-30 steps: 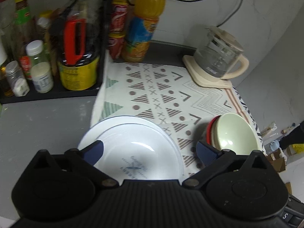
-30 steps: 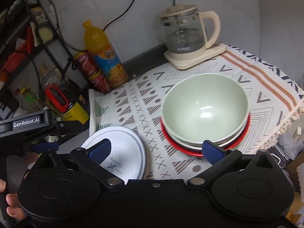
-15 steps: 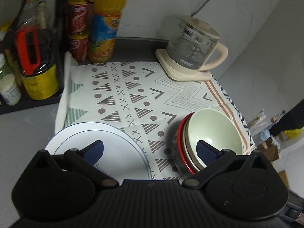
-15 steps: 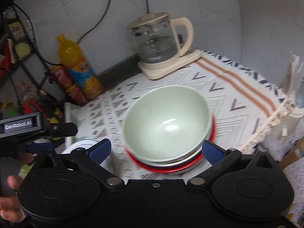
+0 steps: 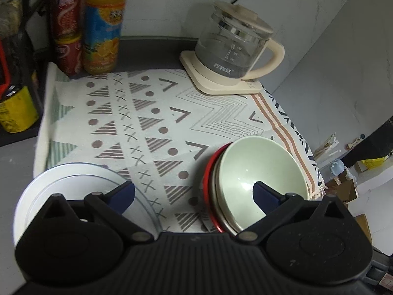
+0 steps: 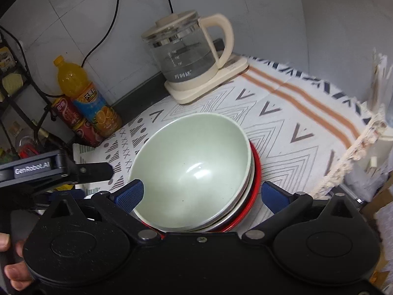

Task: Organize plates and bowls
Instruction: 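Move both grippers to the bowl stack and close on the red bowl rim, then lift the red bowl stack and carry it over the plate stack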

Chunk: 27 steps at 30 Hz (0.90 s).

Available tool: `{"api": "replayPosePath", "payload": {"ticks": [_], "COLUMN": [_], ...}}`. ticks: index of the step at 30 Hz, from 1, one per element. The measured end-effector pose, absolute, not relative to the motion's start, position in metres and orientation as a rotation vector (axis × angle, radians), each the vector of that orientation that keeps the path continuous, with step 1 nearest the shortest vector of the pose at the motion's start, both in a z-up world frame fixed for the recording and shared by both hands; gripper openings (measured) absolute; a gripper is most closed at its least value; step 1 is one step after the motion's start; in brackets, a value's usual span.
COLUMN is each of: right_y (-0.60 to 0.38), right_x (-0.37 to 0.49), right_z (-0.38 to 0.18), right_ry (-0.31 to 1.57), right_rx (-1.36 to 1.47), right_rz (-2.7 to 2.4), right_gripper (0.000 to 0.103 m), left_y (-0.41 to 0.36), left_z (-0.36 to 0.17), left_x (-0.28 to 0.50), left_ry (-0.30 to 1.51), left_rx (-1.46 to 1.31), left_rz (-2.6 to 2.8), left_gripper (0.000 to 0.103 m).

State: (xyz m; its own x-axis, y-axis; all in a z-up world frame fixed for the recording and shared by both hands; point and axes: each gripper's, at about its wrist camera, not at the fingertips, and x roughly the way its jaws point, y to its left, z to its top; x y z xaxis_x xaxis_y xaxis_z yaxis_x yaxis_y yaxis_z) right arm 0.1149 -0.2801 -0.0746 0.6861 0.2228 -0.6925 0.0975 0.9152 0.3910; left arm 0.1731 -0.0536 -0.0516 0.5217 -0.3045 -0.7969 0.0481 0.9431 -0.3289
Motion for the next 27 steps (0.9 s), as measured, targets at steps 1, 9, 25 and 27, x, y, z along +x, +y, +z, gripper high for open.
{"api": "replayPosePath", "payload": {"ticks": [1, 9, 25, 27], "right_y": [-0.281, -0.296, -0.303, -0.309], "right_x": [0.117, 0.132, 0.153, 0.152], "right_z": [-0.077, -0.103, -0.131, -0.131], "right_ry": [0.825, 0.897, 0.976, 0.970], "right_rx": [0.424, 0.461, 0.433, 0.470], "right_rz": [0.068, 0.040, 0.047, 0.046], "right_gripper": [0.102, 0.068, 0.045, 0.041], "left_y": [-0.055, -0.072, -0.088, -0.089], "left_z": [-0.054, -0.076, -0.118, -0.118], "left_x": [0.175, 0.191, 0.211, 0.210], "left_ry": [1.009, 1.059, 1.177, 1.166], "left_rx": [-0.285, -0.299, -0.340, -0.333], "left_rz": [-0.215, -0.231, -0.243, -0.242], "left_gripper": [0.100, 0.080, 0.029, 0.029]}}
